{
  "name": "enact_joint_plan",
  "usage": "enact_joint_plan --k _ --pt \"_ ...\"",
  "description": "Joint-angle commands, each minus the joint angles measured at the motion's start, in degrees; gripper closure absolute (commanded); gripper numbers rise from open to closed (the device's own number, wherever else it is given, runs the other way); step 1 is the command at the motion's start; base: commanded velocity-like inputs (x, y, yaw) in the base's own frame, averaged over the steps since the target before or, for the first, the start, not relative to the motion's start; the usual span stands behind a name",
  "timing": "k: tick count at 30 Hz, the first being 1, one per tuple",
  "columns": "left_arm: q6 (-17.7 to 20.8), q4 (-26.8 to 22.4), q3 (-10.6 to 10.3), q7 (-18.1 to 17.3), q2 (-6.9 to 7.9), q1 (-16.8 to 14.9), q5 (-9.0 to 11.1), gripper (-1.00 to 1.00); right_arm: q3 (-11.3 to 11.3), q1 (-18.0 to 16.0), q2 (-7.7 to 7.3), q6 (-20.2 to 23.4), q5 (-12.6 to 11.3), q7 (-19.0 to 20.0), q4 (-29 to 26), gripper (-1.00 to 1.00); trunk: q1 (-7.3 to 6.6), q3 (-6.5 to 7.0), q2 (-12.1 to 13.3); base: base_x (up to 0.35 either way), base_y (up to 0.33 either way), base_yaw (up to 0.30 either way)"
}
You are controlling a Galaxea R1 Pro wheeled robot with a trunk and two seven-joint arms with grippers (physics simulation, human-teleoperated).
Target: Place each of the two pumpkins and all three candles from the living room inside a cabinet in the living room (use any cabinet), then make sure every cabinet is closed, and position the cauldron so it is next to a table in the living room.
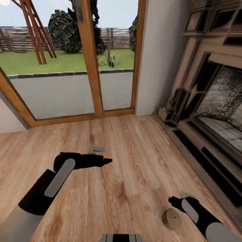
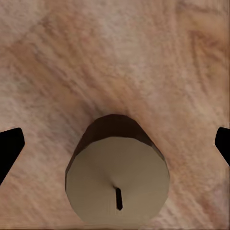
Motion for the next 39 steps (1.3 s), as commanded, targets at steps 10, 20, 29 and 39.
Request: enact_joint_plan --k 10,20,29,39 --pt "0.10 -0.10 -0.10 0.60 0.04 -0.05 0.65 -1.00 0.62 -0.06 -0.04 0.02 -0.55 -0.68 1.56 -1.00 0.24 -2.27 -0.16 0.000 0.000 0.000" --pt "0.10 -0.11 -0.09 0.60 0.04 -0.05 0.65 -1.00 0.79 -0.09 1.57 0.00 -0.37 -0.69 1.71 -1.00 0.29 -2.71 -0.19 0.000 0.000 0.000" --pt "0.10 -0.11 -0.13 0.60 0.04 -0.05 0.65 -1.00 1.00 -0.84 2.47 0.04 -0.29 -0.67 1.76 -1.00 0.29 -2.71 -0.19 0.000 0.000 0.000" --pt "0.10 -0.14 -0.18 0.60 0.04 -0.05 0.65 -1.00 0.99 -0.97 2.19 0.01 0.02 -0.69 2.41 -1.00 0.37 -3.38 -0.23 0.000 0.000 0.000"
